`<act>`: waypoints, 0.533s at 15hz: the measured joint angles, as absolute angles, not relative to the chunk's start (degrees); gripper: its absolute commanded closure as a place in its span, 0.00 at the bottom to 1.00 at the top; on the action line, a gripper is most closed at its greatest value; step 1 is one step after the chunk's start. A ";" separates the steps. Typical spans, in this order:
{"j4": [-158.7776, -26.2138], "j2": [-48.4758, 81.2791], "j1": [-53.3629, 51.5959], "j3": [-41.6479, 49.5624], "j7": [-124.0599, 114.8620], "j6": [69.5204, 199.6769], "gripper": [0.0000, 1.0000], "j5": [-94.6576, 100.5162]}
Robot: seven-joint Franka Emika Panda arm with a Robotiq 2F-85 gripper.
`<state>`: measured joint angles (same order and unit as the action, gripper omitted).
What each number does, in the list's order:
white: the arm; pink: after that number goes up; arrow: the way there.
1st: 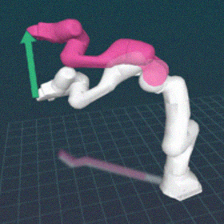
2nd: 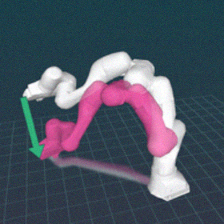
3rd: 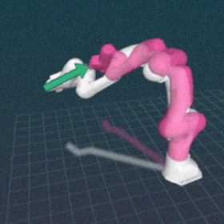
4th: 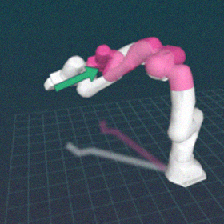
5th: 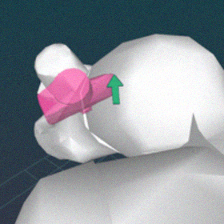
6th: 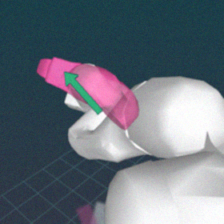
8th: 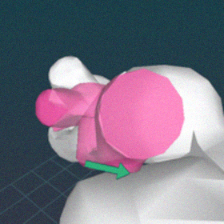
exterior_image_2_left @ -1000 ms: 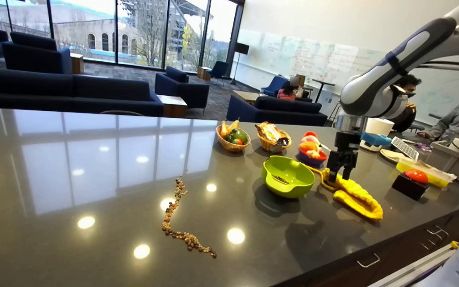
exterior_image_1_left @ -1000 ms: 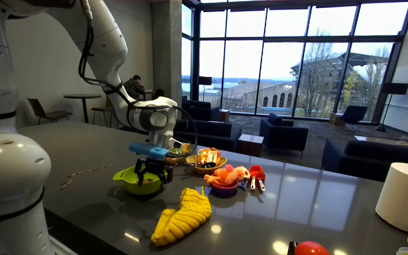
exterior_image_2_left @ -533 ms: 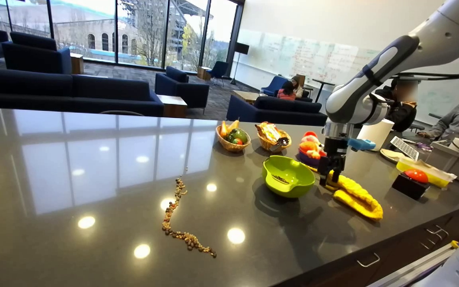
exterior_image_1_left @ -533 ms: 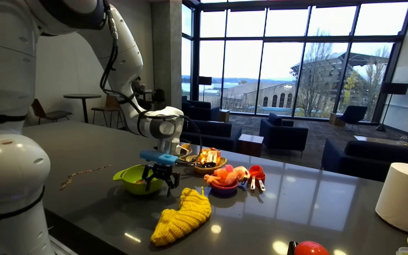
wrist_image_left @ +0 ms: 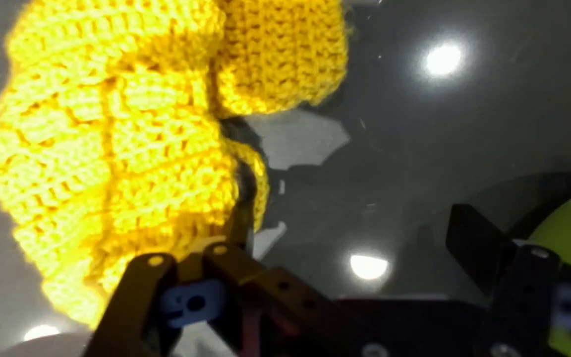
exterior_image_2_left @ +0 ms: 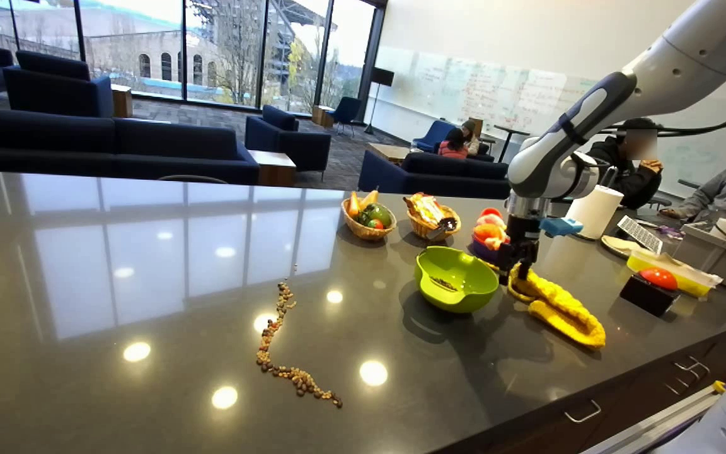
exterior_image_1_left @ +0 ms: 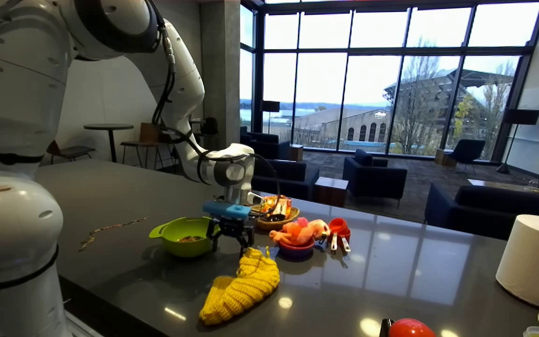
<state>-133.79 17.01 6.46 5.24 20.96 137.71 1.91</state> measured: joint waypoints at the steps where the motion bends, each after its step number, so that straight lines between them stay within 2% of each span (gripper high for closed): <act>1: -133.27 17.35 6.90 5.24 20.96 137.71 0.00 1.93; 8: -131.99 20.87 7.76 6.09 15.63 142.14 0.00 6.28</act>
<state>-131.99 20.87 7.76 6.09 15.63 142.14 6.28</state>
